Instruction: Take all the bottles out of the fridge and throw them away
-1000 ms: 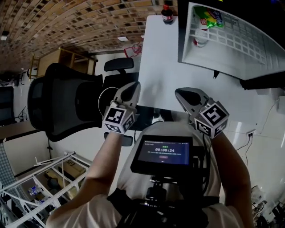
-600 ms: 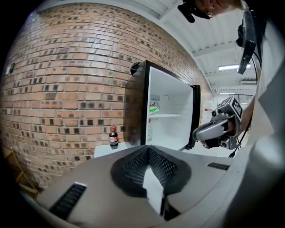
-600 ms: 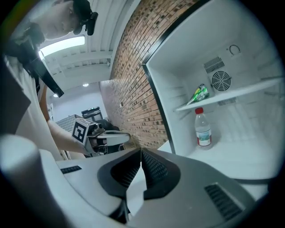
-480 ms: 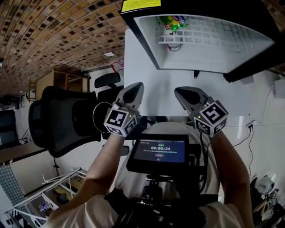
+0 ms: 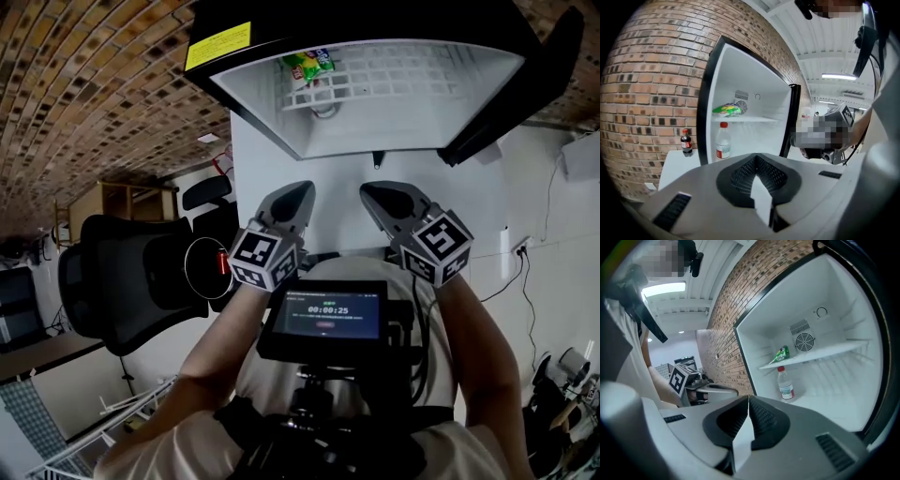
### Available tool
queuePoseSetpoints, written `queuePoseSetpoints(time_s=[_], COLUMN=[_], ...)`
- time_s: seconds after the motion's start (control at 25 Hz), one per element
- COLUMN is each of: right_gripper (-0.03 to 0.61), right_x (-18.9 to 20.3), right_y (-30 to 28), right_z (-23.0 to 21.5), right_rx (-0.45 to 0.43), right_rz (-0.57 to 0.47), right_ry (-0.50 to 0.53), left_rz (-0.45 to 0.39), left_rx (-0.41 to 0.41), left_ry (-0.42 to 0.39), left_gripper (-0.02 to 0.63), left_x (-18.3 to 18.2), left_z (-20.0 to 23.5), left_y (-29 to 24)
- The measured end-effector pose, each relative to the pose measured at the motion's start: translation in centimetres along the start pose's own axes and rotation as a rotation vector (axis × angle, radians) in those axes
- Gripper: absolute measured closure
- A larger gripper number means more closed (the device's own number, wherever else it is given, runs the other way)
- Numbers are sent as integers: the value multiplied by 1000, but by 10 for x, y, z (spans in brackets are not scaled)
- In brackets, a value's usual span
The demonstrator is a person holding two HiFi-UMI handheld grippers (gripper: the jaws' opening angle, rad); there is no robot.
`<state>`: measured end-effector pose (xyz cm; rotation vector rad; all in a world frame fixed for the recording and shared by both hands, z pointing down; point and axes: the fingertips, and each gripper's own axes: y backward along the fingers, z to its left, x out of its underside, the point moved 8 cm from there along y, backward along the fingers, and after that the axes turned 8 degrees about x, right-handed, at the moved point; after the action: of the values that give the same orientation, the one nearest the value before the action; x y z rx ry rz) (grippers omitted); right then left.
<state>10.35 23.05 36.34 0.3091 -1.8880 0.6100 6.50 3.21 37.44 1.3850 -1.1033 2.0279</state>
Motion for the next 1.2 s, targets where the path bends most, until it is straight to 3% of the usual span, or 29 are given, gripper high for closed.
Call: queuePoseSetpoints(time_s=[0.4,0.68,0.84,0.96,1.2], right_gripper=[575,575,575,575,575], right_x=[3,6,7,8,5], right_y=[37,47,42,36,39], right_z=[-30,-39,-42,-44,-47], right_rx=[75,74,64,58,49], right_rz=[-24,-29,-23,-19,-30], right_ry=[-20,-37,-42,-46,-40], left_rz=[-9,-2,-1,-6,18], left_rx=[111,167,126,98,66], left_ry=[-2,-15,-60,7,-13], left_gripper=[614,614,612,604,597], left_x=[-20,-17,-24,-21,-22], left_z=[-38,-57,-54,-44,-48], left_y=[-40,-54,-54,-55,-58])
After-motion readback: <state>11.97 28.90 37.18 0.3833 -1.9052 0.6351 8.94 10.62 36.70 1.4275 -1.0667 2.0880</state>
